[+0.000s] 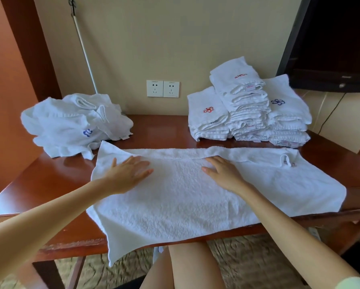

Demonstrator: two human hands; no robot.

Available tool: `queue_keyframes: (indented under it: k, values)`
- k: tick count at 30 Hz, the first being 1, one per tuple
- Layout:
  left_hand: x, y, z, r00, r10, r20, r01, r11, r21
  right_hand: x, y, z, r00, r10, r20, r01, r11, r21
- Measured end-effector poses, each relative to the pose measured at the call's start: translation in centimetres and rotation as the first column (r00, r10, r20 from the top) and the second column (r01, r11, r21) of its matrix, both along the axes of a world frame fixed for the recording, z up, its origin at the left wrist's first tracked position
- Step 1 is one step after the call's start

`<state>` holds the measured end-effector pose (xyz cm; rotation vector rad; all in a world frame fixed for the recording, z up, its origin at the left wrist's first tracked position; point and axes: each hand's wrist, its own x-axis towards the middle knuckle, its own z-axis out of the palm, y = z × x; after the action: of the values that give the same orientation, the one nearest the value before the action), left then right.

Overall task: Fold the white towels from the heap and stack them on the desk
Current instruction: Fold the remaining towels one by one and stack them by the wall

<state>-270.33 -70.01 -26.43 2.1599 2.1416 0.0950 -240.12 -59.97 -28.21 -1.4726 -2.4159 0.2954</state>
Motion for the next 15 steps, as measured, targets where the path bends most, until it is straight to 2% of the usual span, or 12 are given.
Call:
queue_keyframes:
  k: [5,10,15]
  values:
    - [-3.1,4.7,-0.8,0.993,0.117,-0.002,-0.117,0.993,0.006,-0.5,4.5,0.5,0.996,-0.021,-0.089,0.021,1.000,-0.003]
    - [-5.2,7.3,-1.8,0.980,0.181,-0.083,-0.186,0.980,-0.068,-0.6,9.0,1.0,0.955,-0.080,-0.287,0.079,0.997,-0.012]
    - [-2.2,8.9,-1.0,0.956,0.261,-0.133,-0.254,0.965,0.071,2.3,10.4,1.1,0.949,-0.111,-0.295,0.112,0.994,-0.013]
